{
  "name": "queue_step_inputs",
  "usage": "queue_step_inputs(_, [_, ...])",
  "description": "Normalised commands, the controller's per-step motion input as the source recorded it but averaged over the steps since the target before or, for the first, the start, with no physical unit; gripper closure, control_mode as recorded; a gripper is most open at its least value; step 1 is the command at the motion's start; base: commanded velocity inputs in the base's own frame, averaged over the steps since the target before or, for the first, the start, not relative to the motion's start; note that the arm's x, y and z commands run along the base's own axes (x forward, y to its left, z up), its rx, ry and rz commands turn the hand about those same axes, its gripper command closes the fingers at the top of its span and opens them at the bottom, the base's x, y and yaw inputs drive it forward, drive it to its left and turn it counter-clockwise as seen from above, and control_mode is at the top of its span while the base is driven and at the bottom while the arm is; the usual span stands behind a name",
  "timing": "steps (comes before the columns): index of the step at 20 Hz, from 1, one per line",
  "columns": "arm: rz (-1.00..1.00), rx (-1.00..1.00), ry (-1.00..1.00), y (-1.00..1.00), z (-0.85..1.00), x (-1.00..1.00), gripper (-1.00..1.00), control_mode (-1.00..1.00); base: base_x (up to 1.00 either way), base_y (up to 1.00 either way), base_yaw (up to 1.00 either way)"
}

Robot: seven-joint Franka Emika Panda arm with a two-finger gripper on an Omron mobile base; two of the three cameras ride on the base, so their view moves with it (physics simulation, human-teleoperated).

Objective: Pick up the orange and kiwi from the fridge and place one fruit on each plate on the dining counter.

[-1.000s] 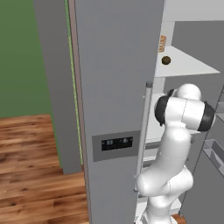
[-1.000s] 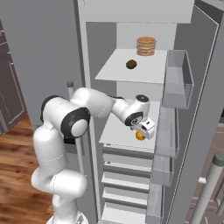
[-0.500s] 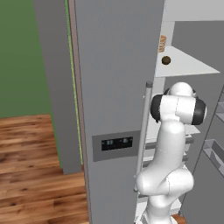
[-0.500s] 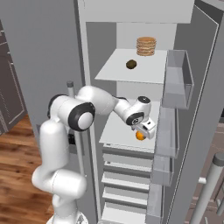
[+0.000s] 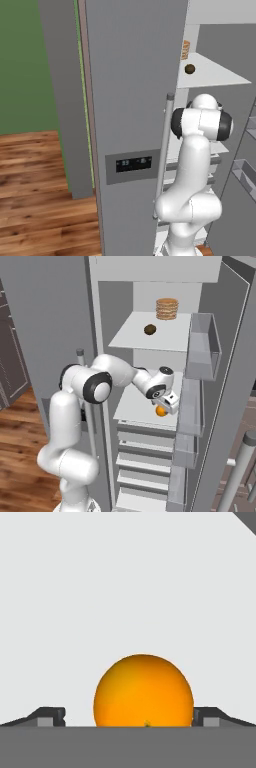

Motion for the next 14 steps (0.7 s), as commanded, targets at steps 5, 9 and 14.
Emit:
queue_step_inputs(5, [0.0, 0.0, 0.0, 0.0, -0.19, 0.0, -1.0, -1.0, 0.0, 0.0, 0.0])
queue_step_inputs(9, [0.0, 0.0, 0.0, 0.0, -0.21, 0.0, -1.0, -1.0, 0.0, 0.0, 0.0])
queue_step_inputs(14, [0.0, 0.0, 0.0, 0.0, -0.28, 0.0, -1.0, -1.0, 0.0, 0.0, 0.0])
